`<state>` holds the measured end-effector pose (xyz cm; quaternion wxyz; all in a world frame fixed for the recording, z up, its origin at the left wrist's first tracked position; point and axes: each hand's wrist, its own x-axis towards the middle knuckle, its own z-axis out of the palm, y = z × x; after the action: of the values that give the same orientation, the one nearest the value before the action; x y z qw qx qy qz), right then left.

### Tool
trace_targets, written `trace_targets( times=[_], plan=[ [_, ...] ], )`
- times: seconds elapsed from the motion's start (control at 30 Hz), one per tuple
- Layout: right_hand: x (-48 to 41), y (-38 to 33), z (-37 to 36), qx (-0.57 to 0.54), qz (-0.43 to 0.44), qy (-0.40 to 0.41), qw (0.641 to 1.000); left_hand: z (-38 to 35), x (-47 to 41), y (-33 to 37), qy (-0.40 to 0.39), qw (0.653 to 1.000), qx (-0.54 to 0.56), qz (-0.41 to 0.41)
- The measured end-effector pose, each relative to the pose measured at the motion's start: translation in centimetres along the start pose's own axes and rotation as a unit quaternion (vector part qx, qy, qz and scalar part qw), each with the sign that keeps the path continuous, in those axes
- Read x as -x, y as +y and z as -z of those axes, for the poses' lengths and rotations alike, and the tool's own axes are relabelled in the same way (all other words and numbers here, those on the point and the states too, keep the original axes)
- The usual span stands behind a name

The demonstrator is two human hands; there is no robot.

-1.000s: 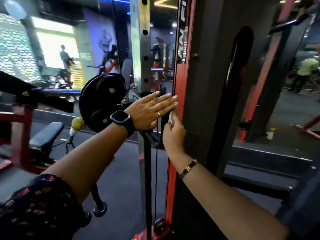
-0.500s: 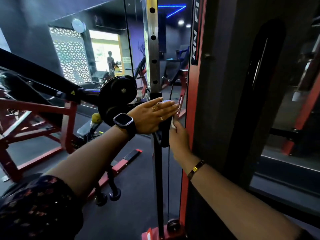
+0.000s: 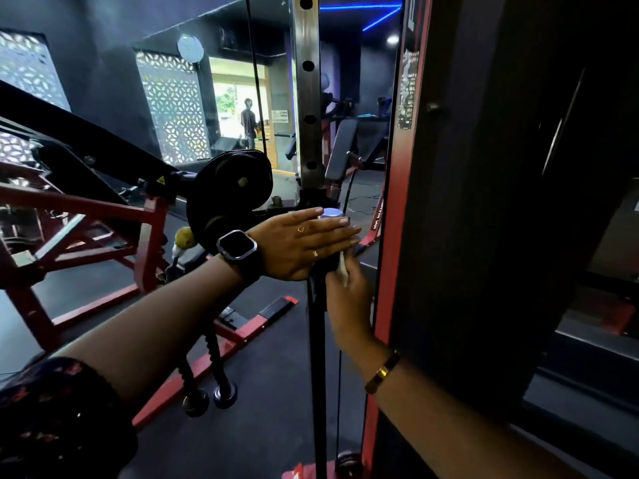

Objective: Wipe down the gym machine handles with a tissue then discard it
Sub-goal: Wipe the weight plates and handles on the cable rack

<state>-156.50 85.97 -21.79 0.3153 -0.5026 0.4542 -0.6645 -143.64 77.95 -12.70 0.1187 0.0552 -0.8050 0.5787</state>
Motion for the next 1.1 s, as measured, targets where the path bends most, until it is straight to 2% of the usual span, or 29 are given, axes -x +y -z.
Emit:
trace_targets(
  times=[0.13,0.2,0.37,0.5,0.6,0.7,0.77,0.8,0.93,1.1],
  plan=[
    [2.7,2.9,0.1,0.084,0.047,0.007,0.995,-0.1,0.2,0.1,0.008,1.000,-0.007,0.003],
    [2.3,3.8,0.4,0.086,0.017,-0.010,0.996,-0.1,0.1,0.1,0.005,1.000,-0.008,0.003],
    [0.6,2.0,0.1,0.025,-0.059,-0.043,0.997,0.7,0.0,1.2,-0.035,0.998,-0.011,0.044],
    [-1.2,-0.1,-0.1,-0.064,-0.020,-0.062,0.996,2.0,-0.5,2.2,-0.080,0.993,-0.041,0.074],
    [-0.8,0.3,0.9,-0.042,0.021,-0.123,0.991,3.3,-0.9,2.6,-0.128,0.986,-0.058,0.087],
    [0.5,2.3,3.1,-0.017,0.106,-0.176,0.979,4.3,-1.3,2.9,-0.183,0.973,-0.112,0.090],
    [0.8,3.8,4.4,-0.004,0.162,-0.176,0.971,5.0,-1.9,3.5,-0.227,0.958,-0.142,0.104],
    [0.6,4.2,5.0,-0.005,0.167,-0.190,0.967,5.4,-2.2,3.9,-0.249,0.949,-0.158,0.115],
    [-1.1,2.7,5.0,0.001,0.049,-0.304,0.952,6.2,-3.8,6.0,-0.320,0.911,-0.197,0.171],
    [-1.9,2.5,4.9,-0.026,0.103,-0.311,0.944,6.1,-5.5,7.3,-0.363,0.883,-0.212,0.207]
  ],
)
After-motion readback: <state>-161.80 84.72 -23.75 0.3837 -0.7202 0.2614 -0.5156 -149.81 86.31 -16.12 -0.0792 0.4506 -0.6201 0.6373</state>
